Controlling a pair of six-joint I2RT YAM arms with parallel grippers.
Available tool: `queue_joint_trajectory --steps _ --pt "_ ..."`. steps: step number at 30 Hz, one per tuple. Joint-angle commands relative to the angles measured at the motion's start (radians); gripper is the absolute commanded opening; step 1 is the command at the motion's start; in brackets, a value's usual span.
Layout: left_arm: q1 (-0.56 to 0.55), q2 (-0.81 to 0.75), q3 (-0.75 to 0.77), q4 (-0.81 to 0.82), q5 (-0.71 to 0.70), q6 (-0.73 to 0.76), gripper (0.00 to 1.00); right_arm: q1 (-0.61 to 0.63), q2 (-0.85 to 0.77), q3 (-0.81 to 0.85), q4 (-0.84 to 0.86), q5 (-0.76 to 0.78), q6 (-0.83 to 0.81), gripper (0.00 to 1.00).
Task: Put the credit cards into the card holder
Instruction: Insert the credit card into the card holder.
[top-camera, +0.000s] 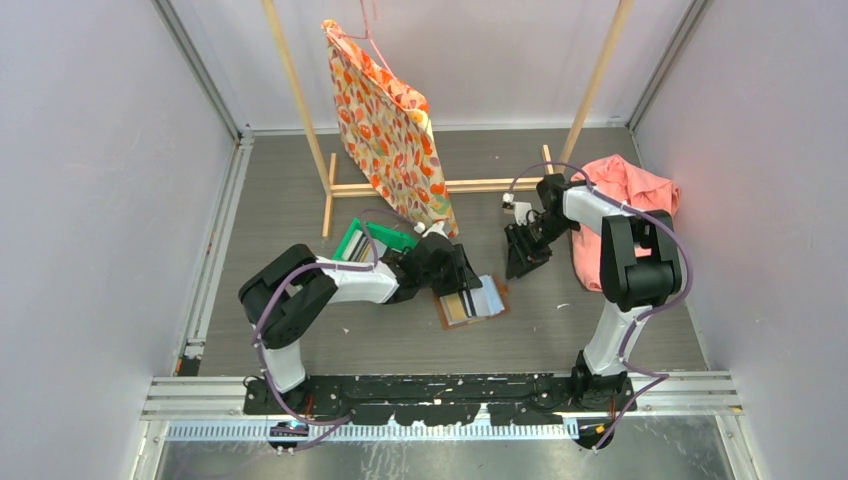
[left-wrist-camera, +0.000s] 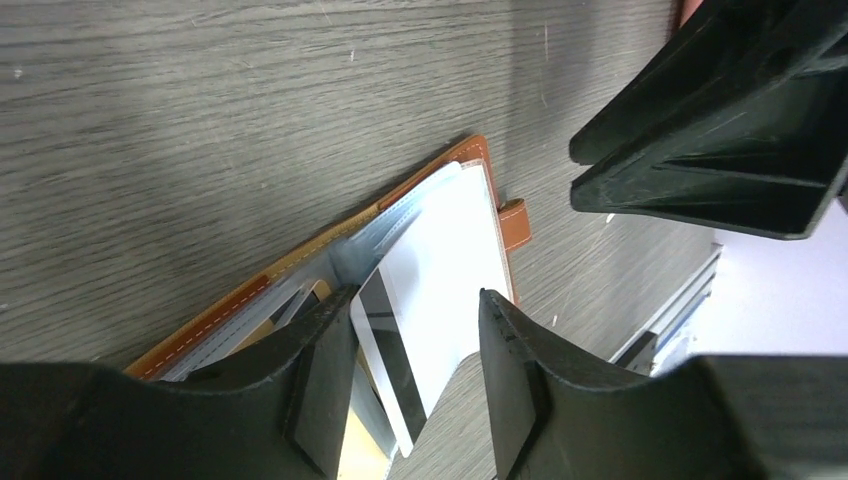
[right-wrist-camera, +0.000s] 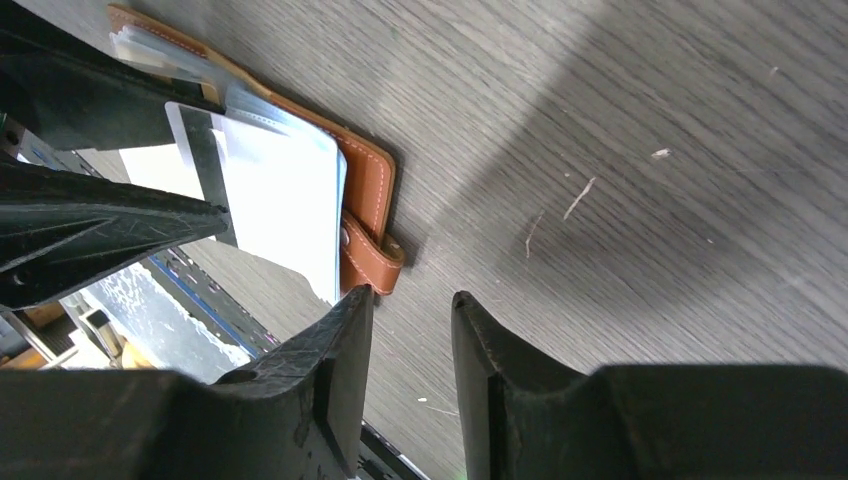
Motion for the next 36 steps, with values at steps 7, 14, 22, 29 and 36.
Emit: queue_joint_trajectory --steps 7,14,22,29,36 --pt "0.011 -0.070 0.056 -0.244 -0.066 0.130 0.60 0.002 -0.072 0.002 -0.012 -0.054 -0.031 0.41" --pt "0.011 -0.097 0.106 -0.325 -0.098 0.180 0.61 0.002 -0.075 0.001 -0.017 -0.065 -0.035 0.42" --pt "0.013 -0.112 0.140 -0.395 -0.118 0.235 0.62 0.003 -0.080 0.001 -0.019 -0.084 -0.041 0.42" --pt "0.013 -0.128 0.180 -0.446 -0.133 0.302 0.64 0.002 -0.082 0.001 -0.022 -0.096 -0.048 0.42" --pt "0.013 -0.137 0.190 -0.461 -0.141 0.330 0.64 0.003 -0.084 0.001 -0.026 -0.100 -0.051 0.42"
